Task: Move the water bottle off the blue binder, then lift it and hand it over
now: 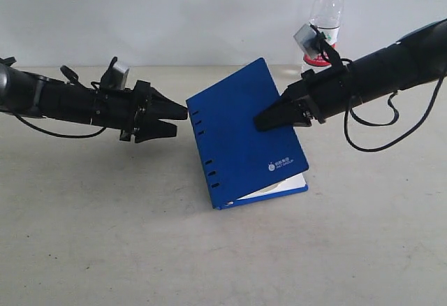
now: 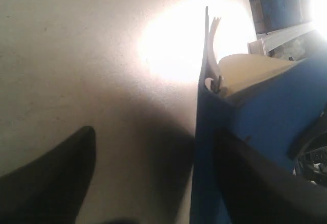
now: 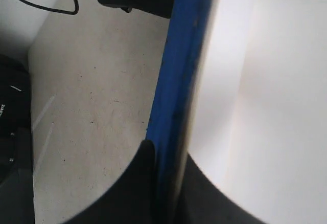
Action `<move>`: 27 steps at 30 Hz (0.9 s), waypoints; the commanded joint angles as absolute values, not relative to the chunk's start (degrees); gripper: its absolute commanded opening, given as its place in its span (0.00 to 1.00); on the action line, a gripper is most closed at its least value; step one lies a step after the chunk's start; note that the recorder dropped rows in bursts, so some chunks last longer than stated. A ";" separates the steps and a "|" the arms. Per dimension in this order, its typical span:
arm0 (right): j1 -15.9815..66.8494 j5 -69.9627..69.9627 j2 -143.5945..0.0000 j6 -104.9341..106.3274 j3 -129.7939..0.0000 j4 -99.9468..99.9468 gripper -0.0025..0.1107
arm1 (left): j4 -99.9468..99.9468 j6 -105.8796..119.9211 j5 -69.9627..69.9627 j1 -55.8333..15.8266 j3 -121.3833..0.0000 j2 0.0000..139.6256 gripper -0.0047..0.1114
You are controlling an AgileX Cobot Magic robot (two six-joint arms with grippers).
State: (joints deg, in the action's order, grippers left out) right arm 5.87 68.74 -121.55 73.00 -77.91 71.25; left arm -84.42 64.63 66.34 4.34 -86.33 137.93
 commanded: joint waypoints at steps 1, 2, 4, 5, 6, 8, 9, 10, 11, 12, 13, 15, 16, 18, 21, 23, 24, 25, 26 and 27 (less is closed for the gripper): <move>5.65 69.96 -120.51 72.95 -77.91 73.33 0.02 | -84.16 66.48 66.96 3.06 -86.48 137.97 0.61; 5.65 69.96 -120.51 72.49 -77.91 73.41 0.02 | -84.46 67.54 66.96 2.56 -86.48 138.23 0.61; 5.65 69.96 -120.51 72.16 -77.91 73.63 0.02 | -85.65 69.08 66.82 1.52 -86.48 138.76 0.61; 5.65 69.96 -120.51 71.88 -77.91 73.89 0.02 | -86.70 69.50 66.54 1.24 -86.48 139.03 0.61; 5.65 69.96 -120.51 71.73 -77.91 73.90 0.02 | -88.41 70.07 66.54 0.79 -86.48 139.27 0.61; 5.65 69.96 -120.51 71.15 -77.91 73.90 0.02 | -91.04 71.38 66.65 0.41 -86.48 139.40 0.61; 5.65 69.96 -120.51 70.73 -77.91 73.90 0.02 | -92.48 72.23 66.78 0.25 -86.48 139.40 0.61; 5.65 69.96 -120.51 70.46 -77.91 73.90 0.02 | -93.94 72.85 67.17 0.24 -86.48 139.40 0.61; 5.65 69.96 -120.51 70.05 -77.91 73.90 0.02 | -95.12 73.48 67.46 -0.03 -86.48 139.40 0.61; 5.65 69.96 -120.51 69.77 -77.91 73.90 0.02 | -95.69 73.81 67.57 -0.13 -86.48 139.40 0.61; 5.65 69.96 -120.51 69.50 -77.91 73.90 0.02 | -96.42 74.15 67.73 -0.45 -86.48 139.40 0.61; 5.65 69.96 -120.51 69.12 -77.91 73.90 0.02 | -97.01 75.34 67.86 -1.22 -86.48 139.40 0.61; 5.65 69.96 -120.51 68.84 -77.91 73.99 0.02 | -97.14 75.69 67.86 -1.74 -86.48 139.40 0.61; 5.65 69.96 -120.51 68.42 -77.91 73.99 0.02 | -97.90 76.63 67.99 -2.73 -86.48 139.40 0.61; 5.65 69.96 -120.51 67.75 -77.91 73.99 0.02 | -99.18 79.04 69.32 -3.97 -86.48 139.40 0.61; 5.65 69.96 -120.51 67.62 -77.91 73.99 0.02 | -99.95 79.80 69.96 -4.50 -86.48 139.40 0.61; 5.65 69.96 -120.51 67.62 -77.91 73.99 0.02 | -99.95 79.96 69.96 -4.63 -86.48 139.40 0.61; 5.65 69.96 -120.51 67.52 -77.91 73.99 0.02 | -99.95 80.47 69.96 -4.64 -86.48 139.40 0.61; 5.65 69.96 -120.51 67.52 -77.91 73.99 0.02 | -99.95 80.94 69.96 -4.74 -86.83 139.40 0.60; 5.65 69.96 -120.51 67.52 -77.91 73.99 0.02 | -99.95 81.42 69.96 -4.74 -87.03 139.40 0.59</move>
